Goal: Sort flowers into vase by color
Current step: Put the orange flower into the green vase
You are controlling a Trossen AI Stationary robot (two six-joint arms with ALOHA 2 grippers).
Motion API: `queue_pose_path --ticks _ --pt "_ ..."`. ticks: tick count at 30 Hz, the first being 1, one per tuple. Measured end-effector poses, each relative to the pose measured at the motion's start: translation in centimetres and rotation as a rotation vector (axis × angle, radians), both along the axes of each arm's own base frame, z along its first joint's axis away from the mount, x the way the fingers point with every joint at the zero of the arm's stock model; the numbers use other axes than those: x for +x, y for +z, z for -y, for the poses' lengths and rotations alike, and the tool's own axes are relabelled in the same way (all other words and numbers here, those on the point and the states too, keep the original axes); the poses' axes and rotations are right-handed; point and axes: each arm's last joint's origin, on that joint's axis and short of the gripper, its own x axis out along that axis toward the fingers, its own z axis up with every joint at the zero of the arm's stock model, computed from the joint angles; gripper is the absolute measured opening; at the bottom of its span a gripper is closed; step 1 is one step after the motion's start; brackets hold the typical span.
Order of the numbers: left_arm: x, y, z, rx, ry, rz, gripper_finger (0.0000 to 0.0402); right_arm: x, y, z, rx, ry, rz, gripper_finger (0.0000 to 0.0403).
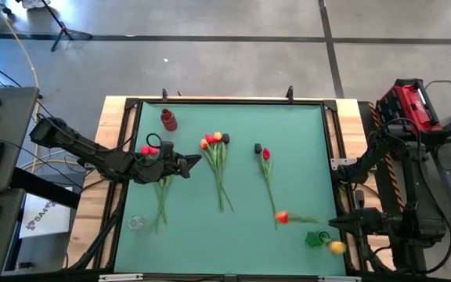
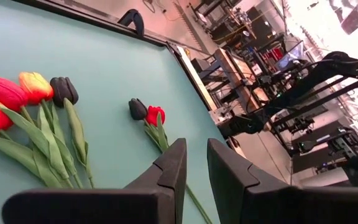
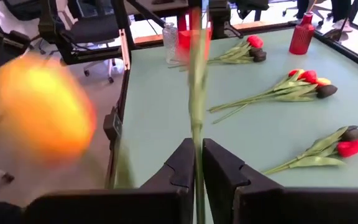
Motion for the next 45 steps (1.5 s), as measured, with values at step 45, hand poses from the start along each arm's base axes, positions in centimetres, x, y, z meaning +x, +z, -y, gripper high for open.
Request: queue_pose_path --ticks 45 --pt "0.2 -0.1 -0.9 0.207 -0.045 -0.121 0.0050 12.6 6.0 16.5 0.241 -0.032 -0.483 0.0119"
